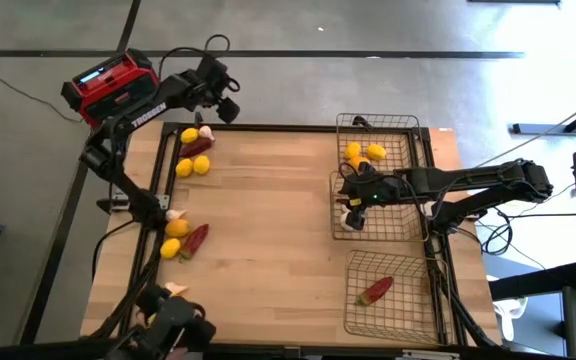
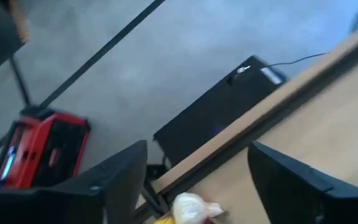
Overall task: Sort produce into baskets
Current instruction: Put the white garlic into the middle wire basket
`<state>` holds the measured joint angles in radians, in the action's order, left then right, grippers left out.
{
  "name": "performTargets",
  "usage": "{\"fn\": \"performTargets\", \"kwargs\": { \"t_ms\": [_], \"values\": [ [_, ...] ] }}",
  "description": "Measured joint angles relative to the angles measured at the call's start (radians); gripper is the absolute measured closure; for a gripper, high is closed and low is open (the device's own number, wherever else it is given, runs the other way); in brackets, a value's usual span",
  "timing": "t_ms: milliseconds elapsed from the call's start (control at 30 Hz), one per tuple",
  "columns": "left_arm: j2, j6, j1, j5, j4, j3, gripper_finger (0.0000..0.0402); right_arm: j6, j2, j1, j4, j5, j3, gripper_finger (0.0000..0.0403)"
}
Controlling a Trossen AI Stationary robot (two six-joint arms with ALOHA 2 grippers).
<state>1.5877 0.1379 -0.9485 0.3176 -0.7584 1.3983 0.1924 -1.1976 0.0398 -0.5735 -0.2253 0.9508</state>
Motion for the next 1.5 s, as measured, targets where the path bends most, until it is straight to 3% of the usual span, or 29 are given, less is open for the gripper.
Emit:
{"fn": "performTargets", "kwargs": {
  "t_ms": [133,833,1500],
  "values": [
    [0.058,-0.006,-0.018,0.017,-0.001,0.0,0.0101,-0.001,0.0,0.0,-0.001,0.0,0.0,0.0294],
    [0.325,-0.117,-0.085,0.032,-0.167,0.0,0.01,-0.009,0.0,0.0,-0.003,-0.01,0.0,0.0295],
    [0.398,-0.136,-0.114,0.017,-0.231,0.0,0.0101,-0.013,0.0,-0.001,-0.003,-0.01,0.0,0.0295]
  ]
}}
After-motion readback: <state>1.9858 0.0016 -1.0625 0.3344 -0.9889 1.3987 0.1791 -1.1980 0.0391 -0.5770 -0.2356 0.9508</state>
